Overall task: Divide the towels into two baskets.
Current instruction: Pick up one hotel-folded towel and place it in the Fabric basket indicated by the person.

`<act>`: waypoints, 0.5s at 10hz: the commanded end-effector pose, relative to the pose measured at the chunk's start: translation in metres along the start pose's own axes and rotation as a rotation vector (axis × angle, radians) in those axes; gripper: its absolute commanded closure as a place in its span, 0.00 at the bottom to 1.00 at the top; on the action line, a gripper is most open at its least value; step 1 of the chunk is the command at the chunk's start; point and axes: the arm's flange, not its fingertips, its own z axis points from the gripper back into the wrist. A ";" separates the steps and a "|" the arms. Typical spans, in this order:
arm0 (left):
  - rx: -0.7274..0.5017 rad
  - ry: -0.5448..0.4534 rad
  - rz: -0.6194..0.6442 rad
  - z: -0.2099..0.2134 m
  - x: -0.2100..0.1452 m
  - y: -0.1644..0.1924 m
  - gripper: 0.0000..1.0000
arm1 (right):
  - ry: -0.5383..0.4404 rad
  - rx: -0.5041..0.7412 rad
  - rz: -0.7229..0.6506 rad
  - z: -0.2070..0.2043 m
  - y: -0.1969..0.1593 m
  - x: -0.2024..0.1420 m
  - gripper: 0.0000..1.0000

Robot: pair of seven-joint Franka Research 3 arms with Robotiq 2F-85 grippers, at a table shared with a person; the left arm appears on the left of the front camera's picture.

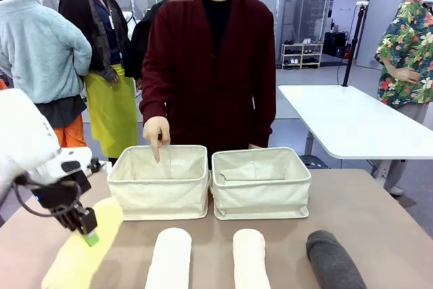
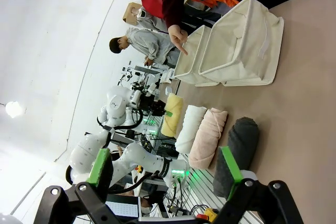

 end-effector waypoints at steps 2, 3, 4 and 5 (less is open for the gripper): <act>-0.014 -0.003 -0.280 0.063 0.011 -0.008 1.00 | -0.005 0.009 0.012 0.000 0.003 -0.001 0.00; -0.036 0.014 -0.488 0.076 0.017 -0.002 1.00 | -0.005 0.009 0.012 0.000 0.003 -0.001 0.00; 0.003 0.025 -0.597 0.082 0.021 0.003 1.00 | -0.005 0.009 0.012 0.000 0.003 -0.001 0.00; -0.015 0.056 -0.757 0.084 0.019 0.005 1.00 | -0.005 0.009 0.012 0.000 0.003 -0.001 0.00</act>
